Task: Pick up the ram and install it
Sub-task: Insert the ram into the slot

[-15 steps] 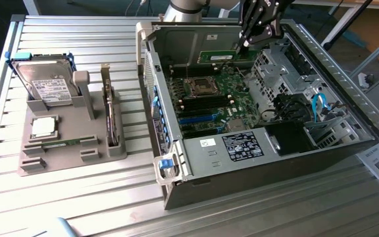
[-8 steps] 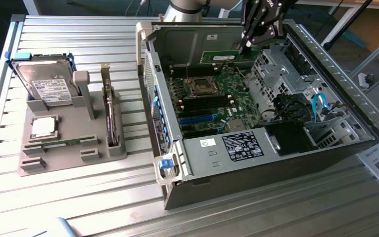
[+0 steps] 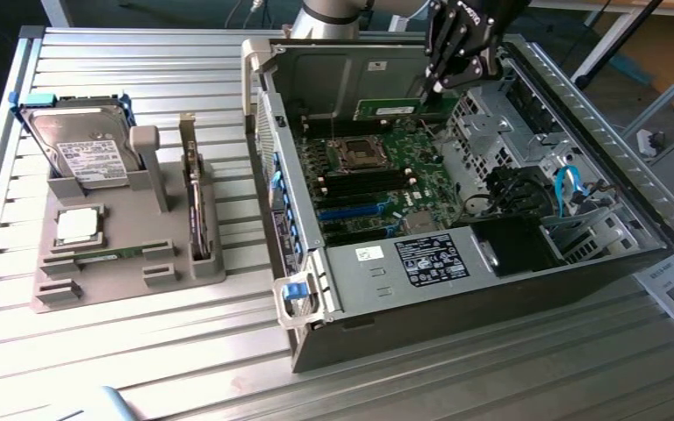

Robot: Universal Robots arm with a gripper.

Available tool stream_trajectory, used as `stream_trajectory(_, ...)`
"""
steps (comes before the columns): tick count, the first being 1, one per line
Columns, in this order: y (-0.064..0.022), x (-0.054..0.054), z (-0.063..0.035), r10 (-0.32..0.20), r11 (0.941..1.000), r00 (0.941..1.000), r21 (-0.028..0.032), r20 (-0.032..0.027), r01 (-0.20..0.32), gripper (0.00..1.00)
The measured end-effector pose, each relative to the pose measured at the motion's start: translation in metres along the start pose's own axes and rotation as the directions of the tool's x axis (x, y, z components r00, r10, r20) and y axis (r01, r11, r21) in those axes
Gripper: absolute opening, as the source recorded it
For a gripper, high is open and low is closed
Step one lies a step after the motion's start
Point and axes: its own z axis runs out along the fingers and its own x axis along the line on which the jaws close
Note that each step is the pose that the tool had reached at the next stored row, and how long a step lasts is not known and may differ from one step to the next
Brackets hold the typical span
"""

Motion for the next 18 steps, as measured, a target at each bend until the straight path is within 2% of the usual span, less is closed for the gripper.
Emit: stream_trajectory(18, -0.002, 0.001, 0.0333, 0.0, 1.0, 1.0, 0.0, 0.0, 0.0, 0.12)
